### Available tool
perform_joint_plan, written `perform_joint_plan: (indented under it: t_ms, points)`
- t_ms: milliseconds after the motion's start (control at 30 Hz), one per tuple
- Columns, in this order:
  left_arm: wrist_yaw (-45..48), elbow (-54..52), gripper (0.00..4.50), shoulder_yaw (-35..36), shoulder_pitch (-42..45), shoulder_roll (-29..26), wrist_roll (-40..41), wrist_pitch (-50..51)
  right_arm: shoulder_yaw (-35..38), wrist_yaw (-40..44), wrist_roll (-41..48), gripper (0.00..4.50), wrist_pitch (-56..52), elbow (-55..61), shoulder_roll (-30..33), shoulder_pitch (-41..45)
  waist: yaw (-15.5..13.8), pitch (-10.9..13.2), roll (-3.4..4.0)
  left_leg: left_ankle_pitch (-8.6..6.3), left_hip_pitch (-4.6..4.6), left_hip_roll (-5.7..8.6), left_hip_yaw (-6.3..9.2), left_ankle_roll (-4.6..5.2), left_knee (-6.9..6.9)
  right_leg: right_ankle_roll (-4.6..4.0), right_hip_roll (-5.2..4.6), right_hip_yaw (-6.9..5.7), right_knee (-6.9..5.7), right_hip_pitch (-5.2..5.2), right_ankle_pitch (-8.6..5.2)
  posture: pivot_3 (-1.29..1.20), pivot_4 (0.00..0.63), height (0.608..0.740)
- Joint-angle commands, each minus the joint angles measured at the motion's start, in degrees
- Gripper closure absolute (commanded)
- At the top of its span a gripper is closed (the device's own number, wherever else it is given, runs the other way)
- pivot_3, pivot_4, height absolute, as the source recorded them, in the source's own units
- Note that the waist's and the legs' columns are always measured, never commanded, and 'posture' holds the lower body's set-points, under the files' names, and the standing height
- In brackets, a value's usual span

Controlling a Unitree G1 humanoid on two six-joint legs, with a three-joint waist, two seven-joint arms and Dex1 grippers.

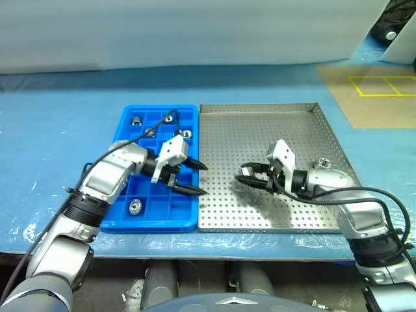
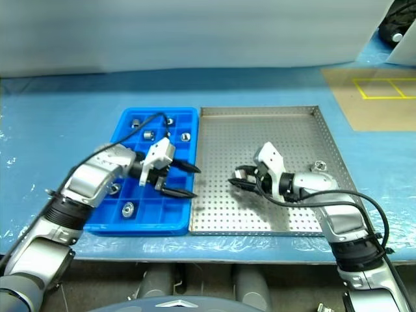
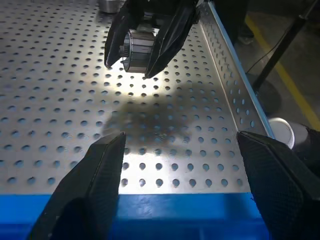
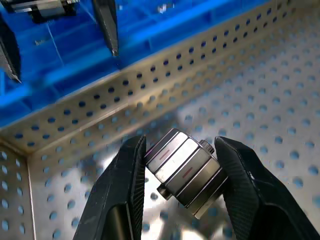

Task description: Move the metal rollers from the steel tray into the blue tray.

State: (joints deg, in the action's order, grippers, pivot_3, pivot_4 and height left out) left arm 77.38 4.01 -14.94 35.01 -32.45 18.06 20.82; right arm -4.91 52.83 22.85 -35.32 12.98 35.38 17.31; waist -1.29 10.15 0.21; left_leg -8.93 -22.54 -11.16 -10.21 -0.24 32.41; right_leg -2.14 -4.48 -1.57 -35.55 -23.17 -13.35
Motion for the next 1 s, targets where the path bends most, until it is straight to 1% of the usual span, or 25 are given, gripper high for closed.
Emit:
perform_joint_plan:
  t_ms: [33, 167, 267, 400, 533, 700, 867, 933, 1000]
  points:
    - [-0.61, 0.18, 0.73, 3.66, 1.04, -2.38, 0.37, -0.86, -1.6, 2.31, 0.44, 2.75, 1.53, -1.56, -0.76, 2.81, -0.4, 0.0, 0.0, 0.0, -0.01, 0.0, 0.0, 0.01, 0.0, 0.0, 0.0, 0.0, 0.0, 0.0, 0.0, -0.09, 0.15, 0.74]
    - [-1.29, -0.04, 0.73, 6.12, 0.56, -5.75, -0.11, -1.48, -4.28, 4.17, -0.13, 2.75, 3.13, -5.33, -3.65, 8.09, -0.83, 0.0, 0.0, 0.01, -0.09, -0.02, 0.0, -0.02, -0.05, -0.01, 0.01, -0.01, -0.02, -0.12, -0.01, -0.01, 0.15, 0.74]
    - [-3.15, 0.05, 0.73, 9.23, -0.61, -8.83, -0.24, -1.16, -7.08, 6.2, -1.46, 2.75, 5.92, -10.5, -7.09, 13.06, -1.22, 0.01, 0.0, 0.06, -0.1, -0.1, 0.01, -0.09, -0.05, -0.04, 0.05, -0.04, -0.12, -0.17, -0.02, 0.06, 0.15, 0.74]
    - [-5.66, -4.56, 0.73, 13.48, -4.84, -11.95, 1.9, 2.07, -9.39, 9.11, -2.51, 2.75, 9.57, -17.1, -11.91, 18.35, -2.1, 0.01, 0.0, 0.09, -0.1, -0.16, 0.04, -0.16, -0.1, -0.13, 0.06, -0.12, -0.17, -0.2, -0.07, 0.16, 0.15, 0.74]
    - [-8.91, -9.42, 0.73, 18.12, -11.32, -14.68, 3.08, 4.74, -12.61, 11.47, -5.13, 2.75, 14.59, -24.77, -17.63, 22.86, -3.57, 0.02, -0.02, 0.09, -0.19, -0.2, 0.04, -0.17, -0.15, -0.23, 0.06, -0.21, -0.16, -0.3, -0.13, 0.22, 0.15, 0.74]
    - [-12.16, -16.1, 0.73, 22.88, -18.36, -16.23, 5.67, 8.17, -13.35, 11.7, -7.67, 2.75, 20.46, -35.08, -24.47, 27.99, -5.41, 0.02, -0.04, 0.15, -0.8, -0.28, 0.13, -0.25, -0.11, -0.31, 0.07, -0.46, -0.28, -0.84, -0.15, 0.29, 0.15, 0.74]
    - [-15.28, -17.54, 0.73, 24.37, -20.68, -16.0, 5.81, 8.75, -13.09, 11.01, -10.13, 2.75, 25.81, -43.66, -29.86, 30.7, -6.82, 0.02, -0.05, 0.17, -0.84, -0.32, 0.2, -0.3, -0.09, -0.33, 0.06, -0.56, -0.29, -0.83, -0.14, 0.34, 0.15, 0.74]
    - [-16.05, -19.19, 0.73, 24.23, -21.21, -15.95, 6.42, 9.61, -12.72, 10.11, -11.57, 2.75, 28.21, -47.76, -31.15, 31.82, -7.34, 0.02, -0.05, 0.18, -0.83, -0.35, 0.22, -0.32, -0.08, -0.34, 0.06, -0.57, -0.32, -0.83, -0.13, 0.34, 0.15, 0.74]
    - [-16.4, -20.17, 0.73, 24.15, -21.6, -16.2, 6.82, 10.09, -12.34, 11.35, -11.52, 2.75, 28.58, -48.19, -31.51, 32.04, -7.65, 0.02, -0.05, 0.2, -0.83, -0.35, 0.22, -0.35, -0.08, -0.36, 0.06, -0.57, -0.32, -0.83, -0.13, 0.34, 0.15, 0.74]
